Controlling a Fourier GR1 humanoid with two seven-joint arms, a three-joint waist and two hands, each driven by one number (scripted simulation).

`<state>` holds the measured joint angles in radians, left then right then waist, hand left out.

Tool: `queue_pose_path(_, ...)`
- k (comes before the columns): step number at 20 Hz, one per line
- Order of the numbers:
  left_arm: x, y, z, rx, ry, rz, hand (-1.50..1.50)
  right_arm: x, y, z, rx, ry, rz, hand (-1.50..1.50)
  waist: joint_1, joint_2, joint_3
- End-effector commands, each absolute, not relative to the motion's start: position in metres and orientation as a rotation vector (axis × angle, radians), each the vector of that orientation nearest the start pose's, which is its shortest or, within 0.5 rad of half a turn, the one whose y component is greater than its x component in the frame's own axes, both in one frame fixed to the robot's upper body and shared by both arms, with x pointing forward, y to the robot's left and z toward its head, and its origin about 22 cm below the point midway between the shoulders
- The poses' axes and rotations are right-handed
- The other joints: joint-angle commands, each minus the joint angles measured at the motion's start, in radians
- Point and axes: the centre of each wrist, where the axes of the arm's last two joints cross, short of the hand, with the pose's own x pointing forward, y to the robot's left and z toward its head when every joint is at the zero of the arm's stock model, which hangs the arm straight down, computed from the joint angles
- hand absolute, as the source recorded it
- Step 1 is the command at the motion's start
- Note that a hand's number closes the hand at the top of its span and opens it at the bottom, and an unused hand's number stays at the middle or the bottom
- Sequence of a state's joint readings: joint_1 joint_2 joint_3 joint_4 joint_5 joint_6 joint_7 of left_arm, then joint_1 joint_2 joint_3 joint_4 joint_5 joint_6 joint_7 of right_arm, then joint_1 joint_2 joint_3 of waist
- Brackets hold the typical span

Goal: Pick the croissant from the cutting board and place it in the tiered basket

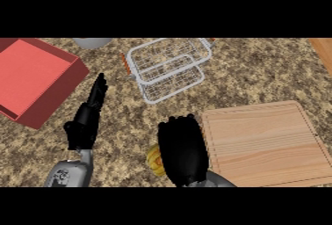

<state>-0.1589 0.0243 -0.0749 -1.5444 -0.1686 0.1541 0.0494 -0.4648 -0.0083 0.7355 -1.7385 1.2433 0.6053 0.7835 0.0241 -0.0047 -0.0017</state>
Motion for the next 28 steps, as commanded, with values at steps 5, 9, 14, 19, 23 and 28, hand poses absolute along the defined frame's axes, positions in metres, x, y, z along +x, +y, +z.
queue_pose_path(5,0.259,0.203,0.026,0.176,-1.645,-0.119,0.0,0.198,-0.034,0.228,-1.19,-1.397,1.311,1.5,-0.007,-0.006,0.0)
queue_pose_path(9,0.28,0.197,0.049,0.163,-1.673,-0.118,0.0,0.216,-0.029,0.266,-1.186,-1.442,1.245,1.5,-0.008,-0.004,0.0)
queue_pose_path(14,0.269,0.199,0.021,0.198,-1.653,-0.128,0.0,0.225,-0.023,0.294,-1.09,-1.462,1.168,1.5,-0.005,-0.005,-0.001)
queue_pose_path(19,0.28,0.21,0.034,0.174,-1.676,-0.123,0.0,0.248,-0.019,0.324,-0.909,-1.506,1.034,1.5,-0.003,0.0,-0.001)
queue_pose_path(23,0.278,0.199,0.022,0.183,-1.667,-0.117,0.0,0.265,0.005,0.333,-0.969,-1.492,1.05,1.5,-0.005,0.004,-0.001)
queue_pose_path(28,0.271,0.199,0.037,0.185,-1.684,-0.129,0.0,0.304,0.014,0.332,-1.067,-1.433,1.057,1.5,0.0,0.006,0.0)
